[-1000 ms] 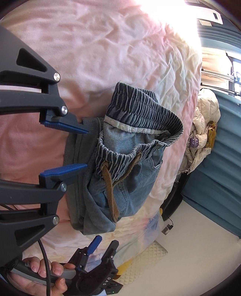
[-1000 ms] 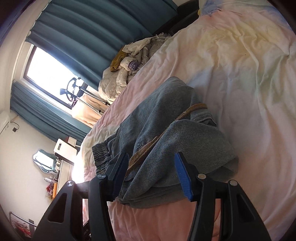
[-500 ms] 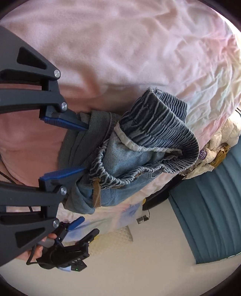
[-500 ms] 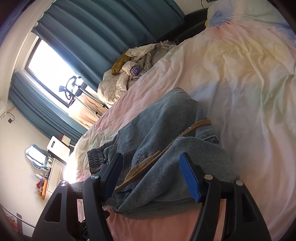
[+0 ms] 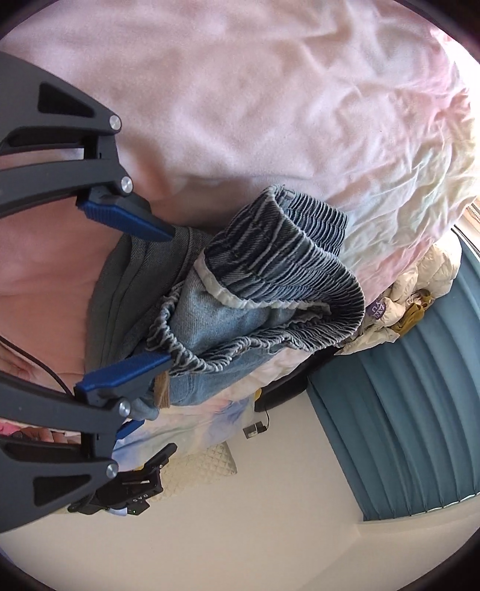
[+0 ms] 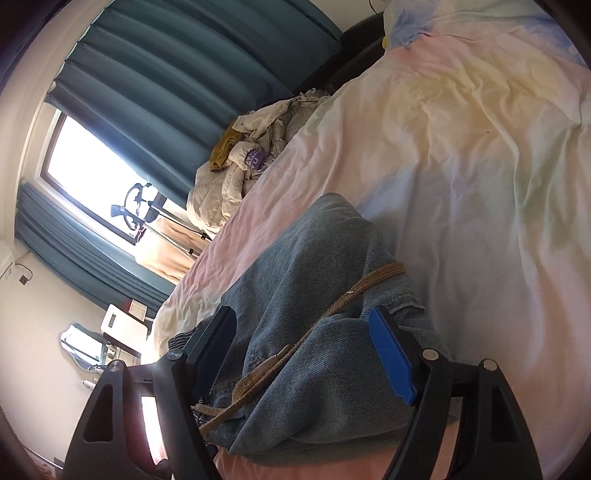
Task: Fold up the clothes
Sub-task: 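Lower the jeans onto the jacket and grip the stacked clothes with both tools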
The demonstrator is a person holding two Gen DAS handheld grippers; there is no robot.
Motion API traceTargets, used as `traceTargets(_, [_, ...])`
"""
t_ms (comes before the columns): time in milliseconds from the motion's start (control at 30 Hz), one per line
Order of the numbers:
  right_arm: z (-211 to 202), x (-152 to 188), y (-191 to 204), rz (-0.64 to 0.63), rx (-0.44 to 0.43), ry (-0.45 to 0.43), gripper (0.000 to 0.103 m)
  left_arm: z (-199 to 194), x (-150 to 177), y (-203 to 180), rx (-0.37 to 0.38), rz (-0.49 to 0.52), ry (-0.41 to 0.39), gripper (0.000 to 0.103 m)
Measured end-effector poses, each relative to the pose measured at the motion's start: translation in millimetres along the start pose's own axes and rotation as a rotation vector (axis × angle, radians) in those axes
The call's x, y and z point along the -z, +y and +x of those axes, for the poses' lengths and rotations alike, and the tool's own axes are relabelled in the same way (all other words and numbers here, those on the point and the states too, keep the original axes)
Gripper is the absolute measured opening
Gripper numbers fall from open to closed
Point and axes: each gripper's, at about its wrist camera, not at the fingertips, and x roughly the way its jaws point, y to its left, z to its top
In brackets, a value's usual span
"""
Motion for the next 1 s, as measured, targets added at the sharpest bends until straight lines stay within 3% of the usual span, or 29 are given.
traceTargets(67, [2, -2, -2, 0.008, -0.019, -0.004, 0.075, 1, 0, -2, -0.019, 0.012, -0.017, 0.072])
traceTargets(167, [4, -2, 2, -0.008, -0.045, -0.009, 0.076, 1, -3, -6, 0.016, -0.006, -0.015, 0.073])
traceTargets(300, [7, 1, 13, -0.073, -0.02, -0.007, 0.076, 3, 0, -27, 0.063, 0.089, 0.003, 0.073])
traceTargets(367, [9, 2, 15, -0.085, -0.012, -0.002, 0.076, 8, 0, -34, 0.036, 0.132, 0.021, 0.073])
traceTargets(533, [11, 3, 14, -0.083, -0.01, 0.001, 0.076, 21, 1, -30, -0.048, 0.12, 0.056, 0.073])
traceTargets(700, [14, 4, 15, -0.092, 0.001, 0.008, 0.076, 18, -2, -22, -0.044, 0.103, 0.059, 0.073])
traceTargets(1000, [33, 15, 26, -0.303, 0.286, 0.091, 0.076, 26, -10, 2, 0.036, -0.007, 0.114, 0.074])
